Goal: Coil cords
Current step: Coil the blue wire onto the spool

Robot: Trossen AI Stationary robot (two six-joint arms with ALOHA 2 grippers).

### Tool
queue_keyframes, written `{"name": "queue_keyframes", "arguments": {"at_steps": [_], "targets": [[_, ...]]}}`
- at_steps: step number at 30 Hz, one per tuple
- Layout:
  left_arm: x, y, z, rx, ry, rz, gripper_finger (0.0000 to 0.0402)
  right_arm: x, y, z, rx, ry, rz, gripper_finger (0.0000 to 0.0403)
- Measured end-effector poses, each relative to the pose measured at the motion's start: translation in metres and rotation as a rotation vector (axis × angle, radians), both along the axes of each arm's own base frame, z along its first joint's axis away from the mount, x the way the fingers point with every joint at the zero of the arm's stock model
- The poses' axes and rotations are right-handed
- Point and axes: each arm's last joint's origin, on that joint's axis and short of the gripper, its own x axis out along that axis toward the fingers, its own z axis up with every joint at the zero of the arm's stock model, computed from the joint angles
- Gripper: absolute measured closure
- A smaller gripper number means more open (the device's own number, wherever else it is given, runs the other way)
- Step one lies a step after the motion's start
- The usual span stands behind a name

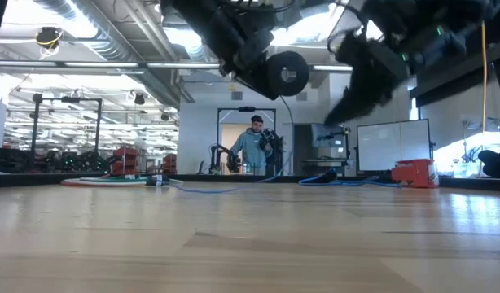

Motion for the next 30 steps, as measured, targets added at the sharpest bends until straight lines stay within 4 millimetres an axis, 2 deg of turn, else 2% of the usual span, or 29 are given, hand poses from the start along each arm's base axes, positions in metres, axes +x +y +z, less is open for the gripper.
{"name": "queue_keyframes", "arguments": {"at_steps": [3,8,15,25,30], "targets": [[0.0,0.0,0.0,0.0,-0.001,-0.001,0.04,-0.002,0.001,-0.027,-0.002,-0.045,0.012,0.0229],[0.001,0.0,0.001,0.001,-0.017,-0.001,0.04,0.001,-0.003,-0.063,-0.141,-0.216,-0.023,0.0233],[0.003,0.001,0.003,0.005,-0.043,-0.004,0.04,0.021,-0.005,-0.102,-0.221,-0.223,-0.004,0.0233],[0.003,0.0,0.002,0.005,-0.046,-0.007,0.04,0.044,-0.008,-0.098,-0.231,-0.288,0.002,0.0239],[0.003,0.0,0.002,0.006,-0.045,-0.006,0.04,0.052,-0.007,-0.1,-0.231,-0.237,0.038,0.0298]]}}
